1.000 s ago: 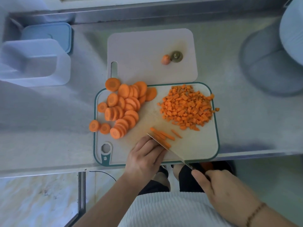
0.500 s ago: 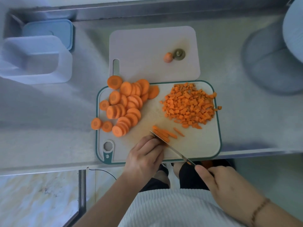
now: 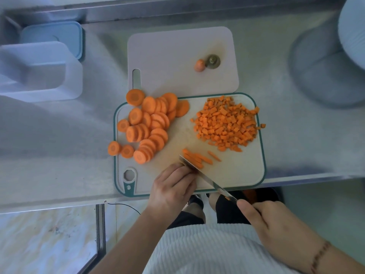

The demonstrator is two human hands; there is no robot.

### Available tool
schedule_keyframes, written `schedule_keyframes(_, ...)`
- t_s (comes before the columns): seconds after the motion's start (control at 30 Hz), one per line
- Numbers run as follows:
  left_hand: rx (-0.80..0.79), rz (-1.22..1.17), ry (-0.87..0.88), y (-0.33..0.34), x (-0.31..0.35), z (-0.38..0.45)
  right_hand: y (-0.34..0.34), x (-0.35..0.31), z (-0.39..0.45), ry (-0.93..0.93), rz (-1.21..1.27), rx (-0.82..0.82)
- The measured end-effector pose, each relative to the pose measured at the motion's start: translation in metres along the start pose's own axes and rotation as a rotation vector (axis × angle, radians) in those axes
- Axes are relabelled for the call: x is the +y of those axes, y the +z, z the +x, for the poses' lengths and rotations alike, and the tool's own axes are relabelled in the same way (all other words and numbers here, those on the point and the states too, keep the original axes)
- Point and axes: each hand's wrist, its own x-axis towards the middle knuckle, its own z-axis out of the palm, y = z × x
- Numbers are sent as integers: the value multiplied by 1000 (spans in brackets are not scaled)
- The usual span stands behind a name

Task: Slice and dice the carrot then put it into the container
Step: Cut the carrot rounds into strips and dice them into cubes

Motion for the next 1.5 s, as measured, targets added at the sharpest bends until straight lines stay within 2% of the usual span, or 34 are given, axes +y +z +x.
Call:
schedule_keyframes(0.23, -16, -28, -25, 0, 2, 1, 6, -18, 18, -10, -79, 52)
schedule_keyframes(0.33, -60, -43, -18, -2, 1, 2, 7, -18, 26, -90, 22, 67)
schedule_keyframes(0.47, -129, -77, -8, -9, -3, 8, -8, -13, 16, -99, 178, 73)
schedule_keyframes(0.7, -14, -27, 13, -41, -11, 45, -30, 11, 7, -62, 258, 109)
schedule_keyframes(0.77, 9, -19, 63, -43, -12, 61, -34, 18, 4, -42, 160, 144)
schedule_keyframes(0.83, 26, -22, 115, -48, -14, 76, -34, 22, -1, -29, -73, 206)
schedule_keyframes(0.93, 98, -35, -52, -59, -11, 100, -29, 27, -3, -98, -448, 325)
schedule_keyframes(0.97, 29, -24, -61, -59, -8, 108, -28, 27, -2, -112, -473, 292)
schedule_keyframes(1.0, -111, -14, -6, -57, -5, 113, -27, 25, -1, -154, -480, 311)
schedule_keyframes(1.1, -563, -35, 263, -34, -6, 120, -24, 33, 1, -285, -469, 427)
schedule_keyframes(1.17, -703, -40, 339, -17, -8, 120, -23, 40, -5, -236, -414, 346)
schedule_keyframes(1.2, -743, -31, 365, -11, -8, 121, -23, 44, -9, -191, -398, 308)
schedule_keyframes(1.27, -782, 4, 421, -2, -8, 122, -18, 63, -17, -213, -441, 439)
schedule_keyframes(1.4, -728, 103, 465, 0, -17, 122, -21, 85, -26, -33, -579, 319)
schedule_keyframes(1.5, -651, 137, 441, -10, -24, 113, -17, 94, -28, 9, -504, 308)
